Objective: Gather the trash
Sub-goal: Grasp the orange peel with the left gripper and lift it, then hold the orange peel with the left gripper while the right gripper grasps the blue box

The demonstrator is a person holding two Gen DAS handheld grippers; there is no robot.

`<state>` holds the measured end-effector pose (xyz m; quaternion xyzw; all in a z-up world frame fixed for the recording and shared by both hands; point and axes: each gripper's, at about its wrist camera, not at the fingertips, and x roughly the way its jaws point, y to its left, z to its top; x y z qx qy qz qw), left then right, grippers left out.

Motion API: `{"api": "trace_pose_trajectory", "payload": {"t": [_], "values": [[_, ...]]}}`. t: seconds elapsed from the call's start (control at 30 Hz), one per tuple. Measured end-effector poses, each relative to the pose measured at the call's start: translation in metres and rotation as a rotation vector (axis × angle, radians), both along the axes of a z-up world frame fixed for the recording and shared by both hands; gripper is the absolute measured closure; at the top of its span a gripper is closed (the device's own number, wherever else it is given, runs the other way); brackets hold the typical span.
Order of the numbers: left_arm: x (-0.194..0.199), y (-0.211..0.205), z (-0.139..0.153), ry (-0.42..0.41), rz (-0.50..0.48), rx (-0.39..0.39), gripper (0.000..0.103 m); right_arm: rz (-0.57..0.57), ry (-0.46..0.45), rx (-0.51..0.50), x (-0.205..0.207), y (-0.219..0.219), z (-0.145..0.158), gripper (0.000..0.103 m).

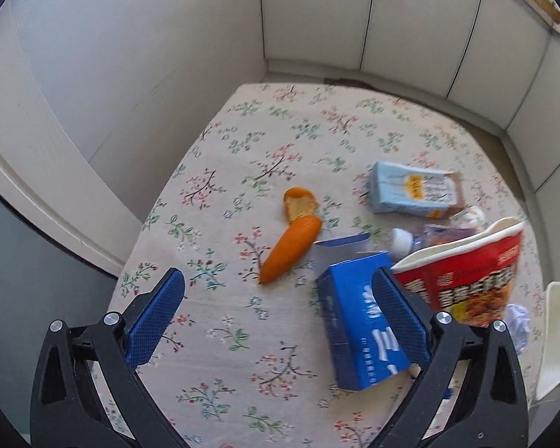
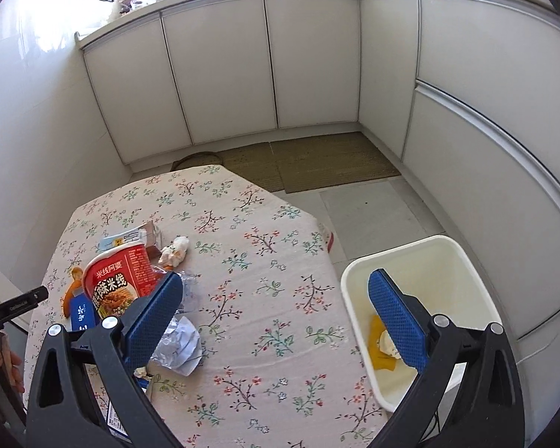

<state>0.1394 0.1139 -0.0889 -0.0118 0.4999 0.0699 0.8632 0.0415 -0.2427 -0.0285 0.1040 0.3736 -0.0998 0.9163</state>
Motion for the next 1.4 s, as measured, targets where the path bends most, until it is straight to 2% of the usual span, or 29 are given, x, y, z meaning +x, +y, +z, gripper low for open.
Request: {"api": "trace_pose_trajectory", "payload": {"t": [0.17,0.33,0.4,0.47,0.57,0.7,0.73,0.8,0.93,1.03,1.17,1.3,1.4], "values": [[0.021,0.007,-0.045,0.145,-0.026,0.095,0.013,0.013,0.028,0.059,0.012,0.004,-0.008,0.006],[0.036,-0.006,-0.067,0.169,-0.112,0.14,0.021,0.031,0.061,0.081,0.024,0.009,-0.018,0.006],[0.044,-0.004,-0.073,0.172,-0.119,0.121,0.025,0.039,0.067,0.083,0.027,0.01,-0.02,0.006],[0.05,0.002,-0.074,0.153,-0.121,0.057,0.03,0.047,0.074,0.083,0.029,0.011,-0.023,0.006],[0.054,0.004,-0.076,0.129,-0.148,0.028,0.042,0.06,0.084,0.092,0.033,0.012,-0.026,0.006],[0.055,0.003,-0.077,0.135,-0.196,-0.036,0.076,0.081,0.1,0.141,0.04,0.014,-0.031,0.006],[0.053,0.002,-0.075,0.134,-0.201,-0.048,0.081,0.086,0.103,0.153,0.041,0.015,-0.032,0.006],[0.05,0.001,-0.067,0.12,-0.213,-0.06,0.085,0.111,0.106,0.177,0.043,0.021,-0.033,0.006],[0.036,-0.001,-0.038,0.064,-0.23,-0.05,0.088,0.175,0.11,0.219,0.05,0.035,-0.034,0.006],[0.012,-0.002,-0.005,0.008,-0.229,-0.068,0.089,0.252,0.139,0.223,0.066,0.05,-0.036,0.006],[-0.025,-0.004,0.042,-0.078,-0.219,-0.111,0.089,0.361,0.193,0.211,0.109,0.07,-0.031,0.006],[-0.058,-0.004,0.072,-0.155,-0.211,-0.165,0.089,0.466,0.316,0.197,0.167,0.093,-0.029,0.006],[-0.077,0.0,0.077,-0.173,-0.191,-0.229,0.089,0.446,0.406,0.27,0.188,0.097,-0.035,0.007]]}}
